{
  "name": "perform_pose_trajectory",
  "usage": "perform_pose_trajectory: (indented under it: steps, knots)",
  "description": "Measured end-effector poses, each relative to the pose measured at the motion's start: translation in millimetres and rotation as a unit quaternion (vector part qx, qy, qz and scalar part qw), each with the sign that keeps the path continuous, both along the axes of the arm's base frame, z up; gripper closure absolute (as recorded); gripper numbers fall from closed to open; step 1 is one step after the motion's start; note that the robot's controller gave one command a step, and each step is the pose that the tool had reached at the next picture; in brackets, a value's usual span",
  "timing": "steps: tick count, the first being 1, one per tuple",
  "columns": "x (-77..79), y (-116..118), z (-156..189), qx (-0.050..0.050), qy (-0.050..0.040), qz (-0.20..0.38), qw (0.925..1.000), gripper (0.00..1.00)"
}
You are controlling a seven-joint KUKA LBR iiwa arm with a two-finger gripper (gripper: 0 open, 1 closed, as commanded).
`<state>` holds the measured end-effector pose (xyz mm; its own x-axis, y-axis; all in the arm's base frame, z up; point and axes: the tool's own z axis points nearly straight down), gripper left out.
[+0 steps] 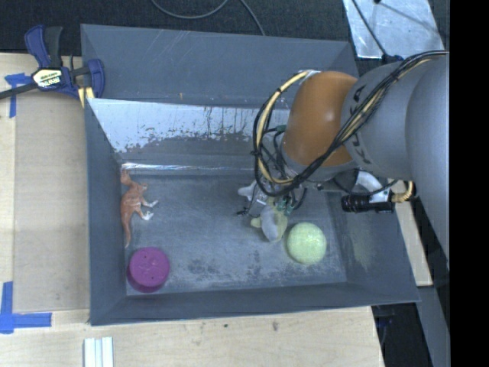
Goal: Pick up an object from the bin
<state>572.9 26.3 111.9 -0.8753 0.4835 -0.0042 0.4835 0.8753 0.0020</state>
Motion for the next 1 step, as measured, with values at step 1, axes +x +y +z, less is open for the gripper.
perform_pose_trajectory:
  steps: [1]
  knots:
    - [0.2, -0.2, 7.3, 0.0, -0.0003, 0.0, 1.0, 1.0]
